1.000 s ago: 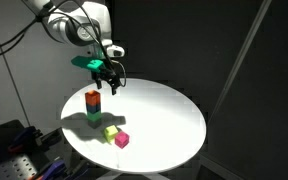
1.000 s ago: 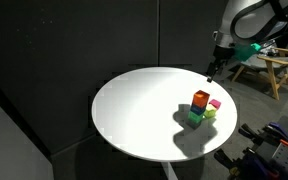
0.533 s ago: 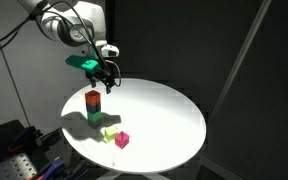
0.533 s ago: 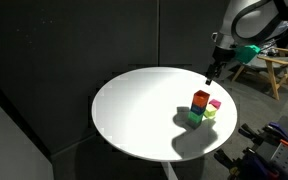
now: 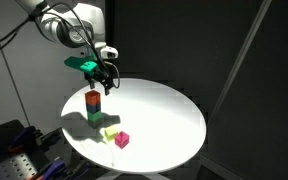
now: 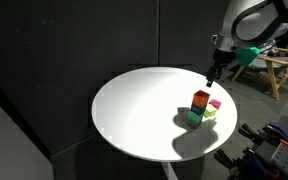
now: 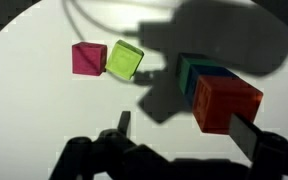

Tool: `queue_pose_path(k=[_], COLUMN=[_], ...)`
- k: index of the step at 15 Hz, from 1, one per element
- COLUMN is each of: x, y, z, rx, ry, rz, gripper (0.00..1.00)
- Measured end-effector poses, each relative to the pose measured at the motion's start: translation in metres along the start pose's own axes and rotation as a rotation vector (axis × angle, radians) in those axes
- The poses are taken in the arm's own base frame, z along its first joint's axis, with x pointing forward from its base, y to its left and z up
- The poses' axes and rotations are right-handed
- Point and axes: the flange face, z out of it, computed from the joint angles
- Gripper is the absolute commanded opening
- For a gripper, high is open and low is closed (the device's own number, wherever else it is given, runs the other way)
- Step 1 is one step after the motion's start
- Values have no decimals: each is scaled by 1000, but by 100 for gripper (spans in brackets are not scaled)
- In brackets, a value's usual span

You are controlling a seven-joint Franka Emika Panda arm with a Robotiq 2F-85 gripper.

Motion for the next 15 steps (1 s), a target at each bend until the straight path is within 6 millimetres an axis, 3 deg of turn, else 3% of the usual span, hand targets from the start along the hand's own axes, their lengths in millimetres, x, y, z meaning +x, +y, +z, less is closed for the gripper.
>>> queue_pose_path(k=[7, 15], x=[0, 0], y=[-1, -15], z=[2, 9], rx=[1, 1], ry=[-6, -25], rz=[-1, -16], gripper=[100, 100])
